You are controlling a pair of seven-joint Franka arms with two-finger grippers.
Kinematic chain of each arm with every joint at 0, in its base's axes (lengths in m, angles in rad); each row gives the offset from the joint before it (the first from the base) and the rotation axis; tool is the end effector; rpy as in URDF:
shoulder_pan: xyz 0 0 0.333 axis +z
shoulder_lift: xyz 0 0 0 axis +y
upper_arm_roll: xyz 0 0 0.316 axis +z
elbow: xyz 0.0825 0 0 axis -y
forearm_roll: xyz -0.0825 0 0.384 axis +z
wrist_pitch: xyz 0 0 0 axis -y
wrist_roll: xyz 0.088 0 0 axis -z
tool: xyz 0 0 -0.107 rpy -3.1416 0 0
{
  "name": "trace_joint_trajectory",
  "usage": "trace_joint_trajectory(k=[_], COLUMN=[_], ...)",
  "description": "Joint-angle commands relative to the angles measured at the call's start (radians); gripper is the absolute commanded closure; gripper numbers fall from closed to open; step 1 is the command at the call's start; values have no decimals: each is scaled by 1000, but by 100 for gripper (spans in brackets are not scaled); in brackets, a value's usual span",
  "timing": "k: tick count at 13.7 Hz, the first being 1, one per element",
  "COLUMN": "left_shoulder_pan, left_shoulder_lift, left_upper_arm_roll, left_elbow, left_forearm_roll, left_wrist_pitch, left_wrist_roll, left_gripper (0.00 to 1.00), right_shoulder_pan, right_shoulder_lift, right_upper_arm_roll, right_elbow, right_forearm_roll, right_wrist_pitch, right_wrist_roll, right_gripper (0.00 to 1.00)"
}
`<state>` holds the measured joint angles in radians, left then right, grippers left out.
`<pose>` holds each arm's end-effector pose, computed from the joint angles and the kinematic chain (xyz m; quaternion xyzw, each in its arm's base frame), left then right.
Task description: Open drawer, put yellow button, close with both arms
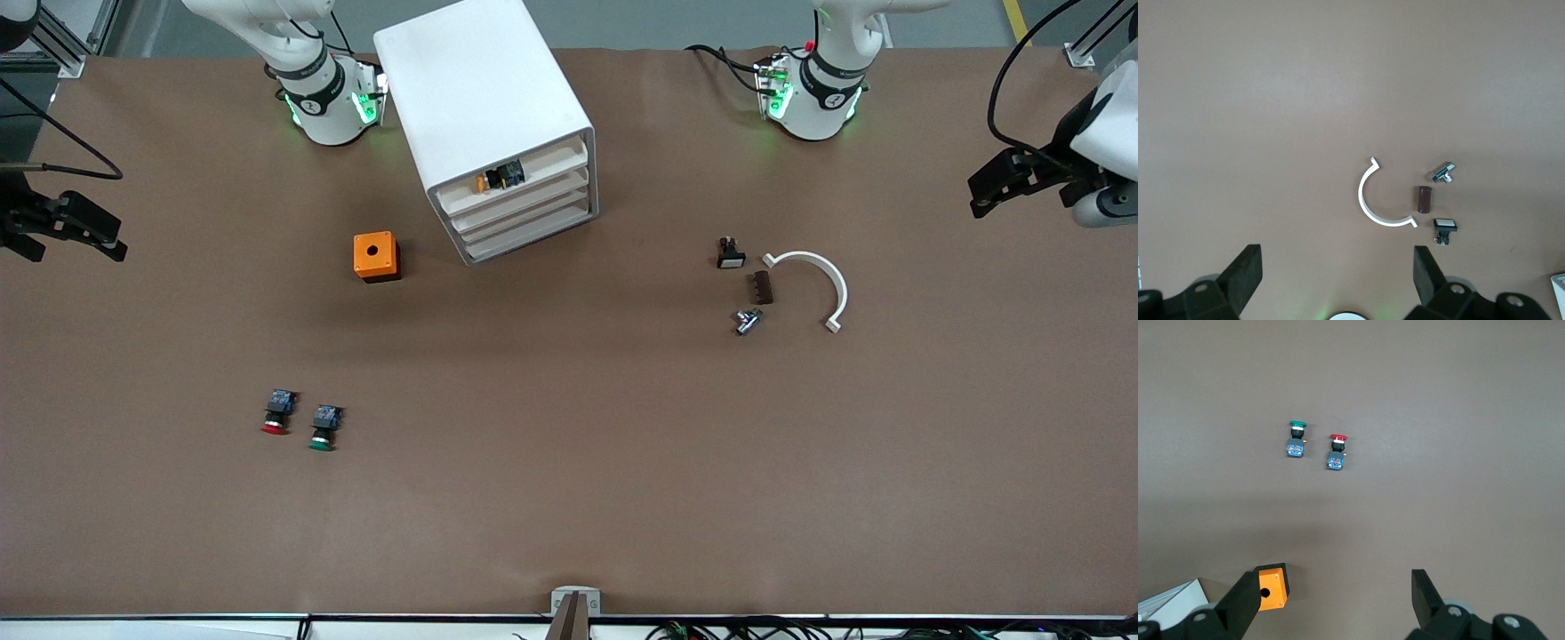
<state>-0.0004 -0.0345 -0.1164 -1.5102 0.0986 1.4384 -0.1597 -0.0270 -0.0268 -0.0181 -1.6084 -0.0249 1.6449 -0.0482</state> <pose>0.5275 -0.0515 0.6605 -0.9982 -0.0271 0.0115 0.0531 0.5528 -0.0276 0.6283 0.9994 0.0021 0.0310 0.0137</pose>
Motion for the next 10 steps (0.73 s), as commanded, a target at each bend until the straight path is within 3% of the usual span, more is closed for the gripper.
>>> trace_joint_trajectory(k=[1, 10], left_shoulder_pan=[-3, -3], left_shoulder_lift=[-41, -56], left_upper_arm_roll=[17, 29], left_elbow=[-44, -64], left_forearm_roll=[-14, -53], left_wrist_pitch=[-18, -10], left_wrist_roll=[43, 52], left_gripper=[0, 0], right_shoulder_pan=[-21, -18], right_shoulder_lift=[-21, -21], right_upper_arm_roll=[18, 18], right_elbow=[-7, -8], right_forearm_roll=[2, -7], right_wrist_pitch=[-11, -10], right_wrist_roll=[-7, 2], right_gripper=[0, 0])
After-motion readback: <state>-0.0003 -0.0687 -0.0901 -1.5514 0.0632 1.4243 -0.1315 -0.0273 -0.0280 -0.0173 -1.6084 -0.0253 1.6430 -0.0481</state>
